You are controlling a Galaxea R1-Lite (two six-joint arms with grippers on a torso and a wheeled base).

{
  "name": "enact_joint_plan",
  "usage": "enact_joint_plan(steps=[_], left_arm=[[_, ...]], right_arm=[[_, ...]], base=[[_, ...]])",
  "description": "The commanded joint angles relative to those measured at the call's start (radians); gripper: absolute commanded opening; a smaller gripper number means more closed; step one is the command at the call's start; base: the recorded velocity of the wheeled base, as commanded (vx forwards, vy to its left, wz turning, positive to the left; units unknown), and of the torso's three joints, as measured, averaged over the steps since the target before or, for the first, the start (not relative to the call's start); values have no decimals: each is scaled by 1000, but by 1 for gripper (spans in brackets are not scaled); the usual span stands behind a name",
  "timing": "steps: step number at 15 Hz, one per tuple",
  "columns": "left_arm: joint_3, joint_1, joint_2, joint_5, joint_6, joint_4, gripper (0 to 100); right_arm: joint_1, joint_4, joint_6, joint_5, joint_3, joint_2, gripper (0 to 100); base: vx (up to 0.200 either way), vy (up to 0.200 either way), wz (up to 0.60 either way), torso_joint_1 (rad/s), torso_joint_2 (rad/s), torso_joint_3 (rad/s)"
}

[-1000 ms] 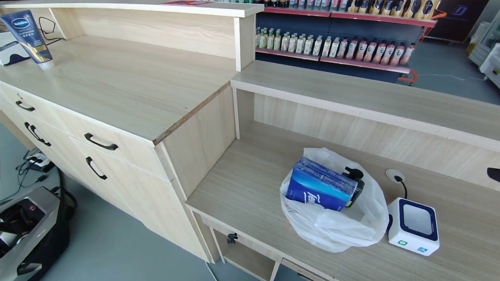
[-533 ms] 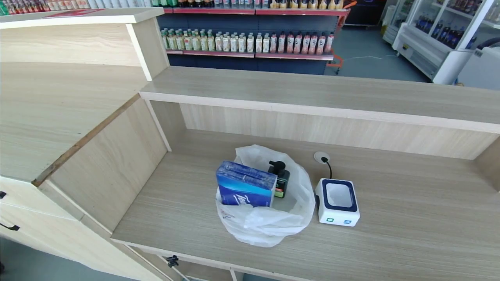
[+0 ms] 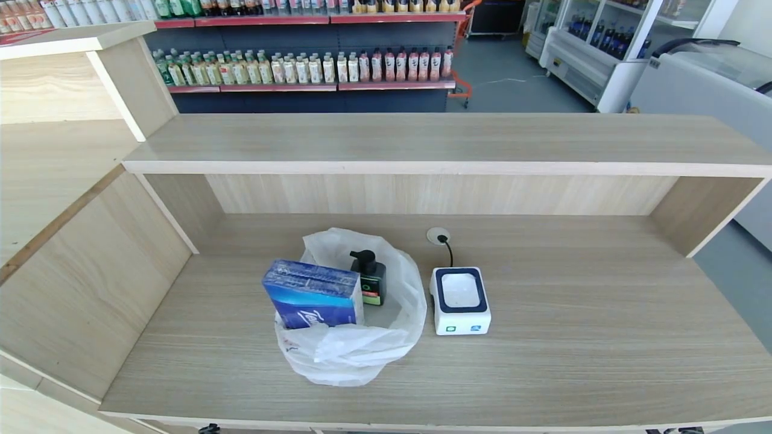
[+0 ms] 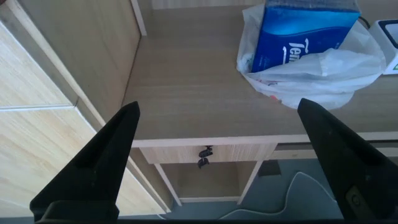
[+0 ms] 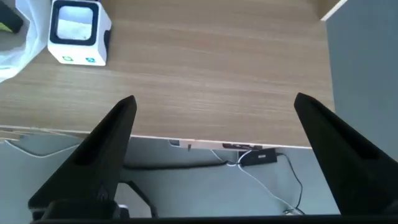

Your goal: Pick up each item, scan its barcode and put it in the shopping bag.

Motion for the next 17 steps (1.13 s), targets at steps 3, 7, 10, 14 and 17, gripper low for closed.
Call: enact_joint_plan(steps=[3,7,10,14,17], left_arm=[[0,1,0,0,0,-1,100],[0,1,0,0,0,-1,100],[0,1,0,0,0,-1,100],[0,1,0,0,0,-1,100],[0,1,0,0,0,-1,100]], right_arm=[[4,-119,7,-2,473,-462,100],[23,-374,-8,73,584,-560,100],[9,-357,1,133,584,-593,100],[9,-357,1,131,584,-593,100],[9,-357,-2,133,584,-593,100]], base=[[0,0,0,0,0,0],[0,0,0,0,0,0],[0,0,0,0,0,0],[0,0,0,0,0,0],[0,0,0,0,0,0]])
